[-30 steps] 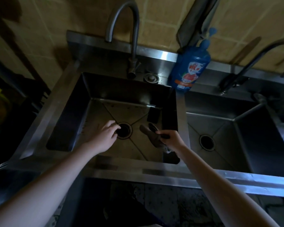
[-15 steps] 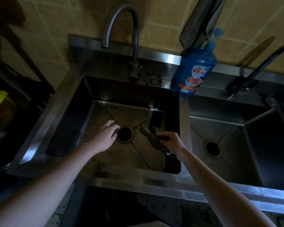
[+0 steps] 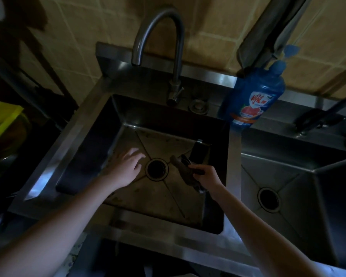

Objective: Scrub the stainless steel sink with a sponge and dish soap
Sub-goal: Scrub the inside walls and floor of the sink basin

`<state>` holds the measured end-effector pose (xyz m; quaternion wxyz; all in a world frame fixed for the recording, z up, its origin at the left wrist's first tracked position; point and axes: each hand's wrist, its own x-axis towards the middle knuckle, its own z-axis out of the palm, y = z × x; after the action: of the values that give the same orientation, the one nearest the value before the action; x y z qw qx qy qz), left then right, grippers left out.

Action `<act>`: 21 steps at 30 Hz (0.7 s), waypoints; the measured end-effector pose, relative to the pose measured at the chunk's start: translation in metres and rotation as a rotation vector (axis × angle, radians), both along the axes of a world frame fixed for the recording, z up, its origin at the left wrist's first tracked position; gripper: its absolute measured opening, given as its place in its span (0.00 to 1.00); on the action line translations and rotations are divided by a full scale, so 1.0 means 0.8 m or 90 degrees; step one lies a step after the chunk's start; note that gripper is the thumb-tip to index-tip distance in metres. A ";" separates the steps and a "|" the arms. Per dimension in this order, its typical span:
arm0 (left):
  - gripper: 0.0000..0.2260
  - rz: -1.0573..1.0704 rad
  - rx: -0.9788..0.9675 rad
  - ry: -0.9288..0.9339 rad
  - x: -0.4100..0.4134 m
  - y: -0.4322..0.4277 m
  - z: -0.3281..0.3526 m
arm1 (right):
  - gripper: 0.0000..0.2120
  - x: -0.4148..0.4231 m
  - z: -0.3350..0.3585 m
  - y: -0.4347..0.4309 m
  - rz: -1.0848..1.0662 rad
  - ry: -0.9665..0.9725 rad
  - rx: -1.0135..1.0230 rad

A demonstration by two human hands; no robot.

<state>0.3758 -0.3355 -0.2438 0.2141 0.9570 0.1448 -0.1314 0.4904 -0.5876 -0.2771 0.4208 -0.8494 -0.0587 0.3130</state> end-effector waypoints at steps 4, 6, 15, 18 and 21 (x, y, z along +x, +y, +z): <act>0.15 0.009 -0.004 0.019 -0.001 0.018 -0.007 | 0.19 0.003 -0.017 0.017 0.040 -0.014 -0.017; 0.15 0.012 -0.003 0.025 -0.004 0.033 -0.011 | 0.19 0.001 -0.026 0.032 0.028 0.002 -0.012; 0.15 0.042 0.022 0.032 -0.035 0.125 -0.027 | 0.18 -0.017 -0.043 0.127 0.075 0.011 -0.042; 0.16 0.045 0.052 0.030 -0.045 0.158 -0.027 | 0.18 -0.024 -0.049 0.164 0.104 -0.002 -0.053; 0.19 0.054 0.079 0.016 -0.054 0.188 -0.029 | 0.18 -0.030 -0.059 0.200 0.105 -0.002 -0.050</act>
<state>0.3329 -0.1850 -0.2668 0.1583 0.9597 0.1959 -0.1248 0.4661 -0.4272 -0.3244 0.3595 -0.8581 -0.1171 0.3473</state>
